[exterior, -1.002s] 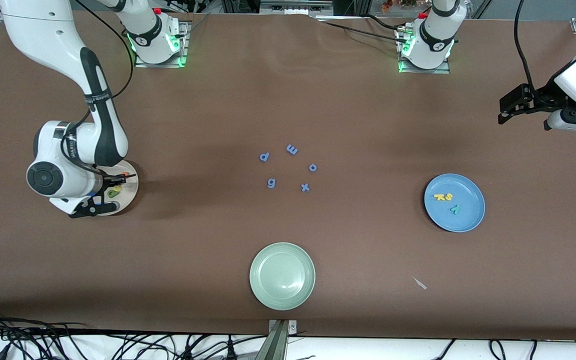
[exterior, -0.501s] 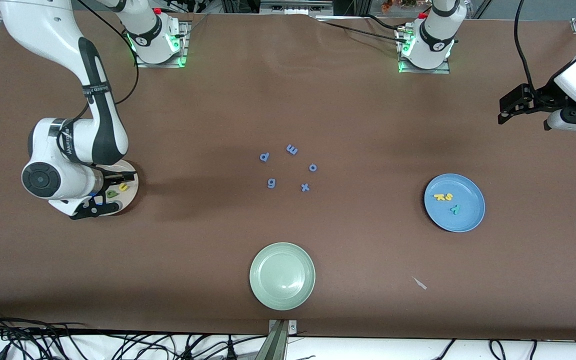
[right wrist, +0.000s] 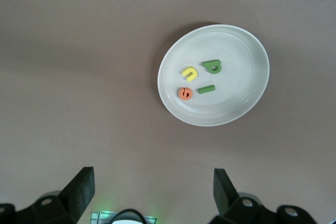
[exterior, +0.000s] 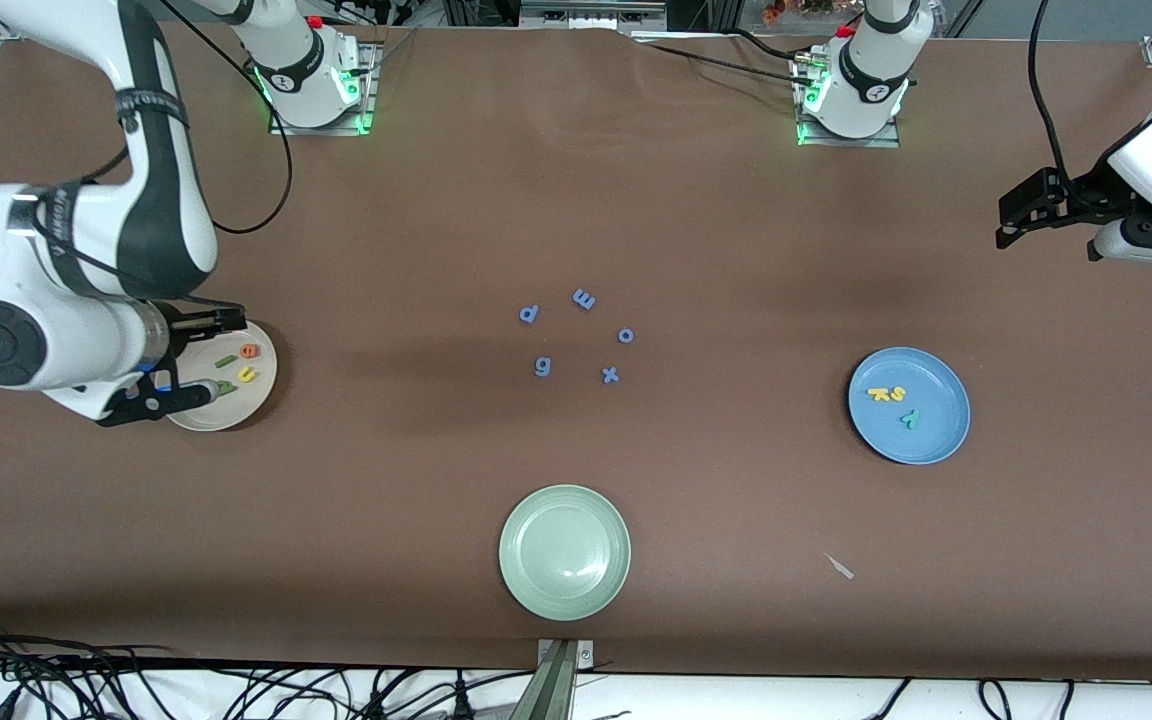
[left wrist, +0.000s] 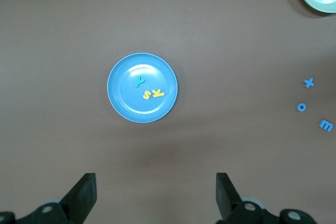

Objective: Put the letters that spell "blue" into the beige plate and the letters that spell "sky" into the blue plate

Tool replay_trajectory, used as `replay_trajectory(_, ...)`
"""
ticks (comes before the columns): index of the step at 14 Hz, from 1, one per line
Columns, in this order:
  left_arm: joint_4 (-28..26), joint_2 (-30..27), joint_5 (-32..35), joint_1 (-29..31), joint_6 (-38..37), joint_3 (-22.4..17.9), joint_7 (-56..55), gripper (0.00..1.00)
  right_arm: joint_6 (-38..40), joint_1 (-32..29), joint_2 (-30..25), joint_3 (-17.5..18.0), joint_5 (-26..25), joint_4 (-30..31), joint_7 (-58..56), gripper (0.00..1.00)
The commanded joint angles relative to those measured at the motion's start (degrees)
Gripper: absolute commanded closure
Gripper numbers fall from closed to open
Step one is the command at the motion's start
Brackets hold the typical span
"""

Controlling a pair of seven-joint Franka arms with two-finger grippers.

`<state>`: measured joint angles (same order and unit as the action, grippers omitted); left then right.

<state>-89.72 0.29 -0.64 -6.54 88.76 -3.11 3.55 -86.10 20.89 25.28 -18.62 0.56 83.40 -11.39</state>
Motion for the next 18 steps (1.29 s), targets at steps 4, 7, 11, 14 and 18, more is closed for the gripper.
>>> replay_trajectory(4,1.92,0.76,-1.03,-0.05,-1.31,-0.14,-0.03,0.0,1.91,-1.72,-11.63,4.98,-0.21,5.35,3.82,0.0)
replay_trajectory(7,1.92,0.76,-1.03,-0.05,-1.31,-0.14,-0.03,0.0,1.03,-10.93,-17.97,14.11,-0.48,9.93,4.27,0.0)
replay_trajectory(11,1.92,0.76,-1.03,0.03,-1.31,-0.14,-0.03,0.0,-6.09,-19.65,-23.08,21.42,-1.44,15.57,4.27,0.0)
replay_trajectory(14,1.92,0.85,-1.03,0.03,-1.31,-0.14,-0.03,0.0,-8.89,-20.71,-23.61,21.44,-1.0,14.87,4.63,0.0)
replay_trajectory(18,1.92,0.76,-1.03,0.03,-1.31,-0.14,-0.03,0.0,-8.73,-21.07,-23.7,21.0,-1.53,11.01,4.54,0.0)
